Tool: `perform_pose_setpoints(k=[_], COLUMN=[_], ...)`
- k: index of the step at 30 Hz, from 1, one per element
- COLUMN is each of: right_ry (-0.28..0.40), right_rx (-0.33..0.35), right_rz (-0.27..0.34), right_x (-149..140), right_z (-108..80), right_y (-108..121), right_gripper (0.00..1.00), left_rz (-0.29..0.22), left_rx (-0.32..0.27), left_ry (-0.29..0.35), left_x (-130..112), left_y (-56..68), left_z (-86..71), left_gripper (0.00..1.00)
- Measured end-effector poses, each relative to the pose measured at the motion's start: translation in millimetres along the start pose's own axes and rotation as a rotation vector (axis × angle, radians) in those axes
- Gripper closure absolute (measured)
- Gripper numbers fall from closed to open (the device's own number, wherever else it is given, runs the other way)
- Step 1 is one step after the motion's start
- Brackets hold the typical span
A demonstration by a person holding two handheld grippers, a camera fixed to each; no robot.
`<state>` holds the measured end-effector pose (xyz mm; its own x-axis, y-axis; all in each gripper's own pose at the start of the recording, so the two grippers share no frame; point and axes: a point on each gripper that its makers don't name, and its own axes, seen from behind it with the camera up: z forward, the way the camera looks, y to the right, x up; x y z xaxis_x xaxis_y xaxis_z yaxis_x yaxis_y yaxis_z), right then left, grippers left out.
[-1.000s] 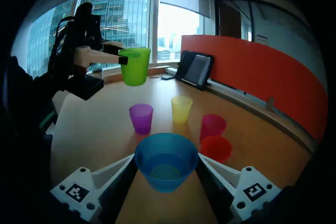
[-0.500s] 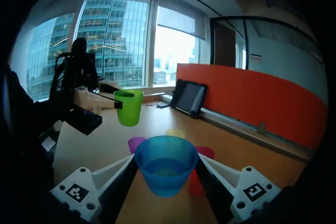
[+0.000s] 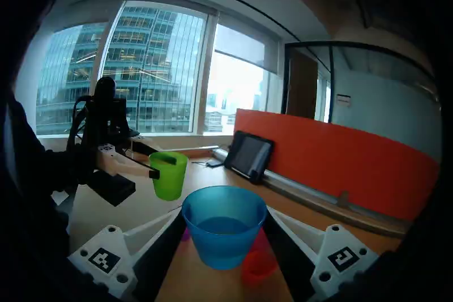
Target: Pour water
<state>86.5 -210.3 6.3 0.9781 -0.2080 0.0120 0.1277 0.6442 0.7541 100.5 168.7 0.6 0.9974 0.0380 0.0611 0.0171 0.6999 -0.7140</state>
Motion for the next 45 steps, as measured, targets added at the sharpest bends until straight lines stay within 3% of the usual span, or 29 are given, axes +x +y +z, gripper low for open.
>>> perform_pose_setpoints(k=[12, 29, 38, 45], right_ry=[0.013, 0.046, 0.058, 0.069], right_rx=[-0.001, -0.002, -0.017, -0.047], right_rz=[-0.056, -0.156, -0.253, -0.376], right_x=[18.4, 44.1, 57.5, 71.4], right_z=[3.8, 6.2, 7.7, 12.3], right_y=[5.5, 12.2, 16.5, 21.1], right_gripper=[0.08, 0.08, 0.08, 0.08], left_rz=[0.021, 0.051, 0.055, 0.056], left_rx=[-0.011, -0.033, -0.046, -0.054], left_ry=[0.035, 0.032, 0.036, 0.039], left_x=[10.6, 12.3, 12.8, 14.4], left_y=[7.4, 18.7, 25.1, 29.3], left_z=[-0.7, 2.6, 1.3, 3.3], left_gripper=[0.14, 0.14, 0.14, 0.15])
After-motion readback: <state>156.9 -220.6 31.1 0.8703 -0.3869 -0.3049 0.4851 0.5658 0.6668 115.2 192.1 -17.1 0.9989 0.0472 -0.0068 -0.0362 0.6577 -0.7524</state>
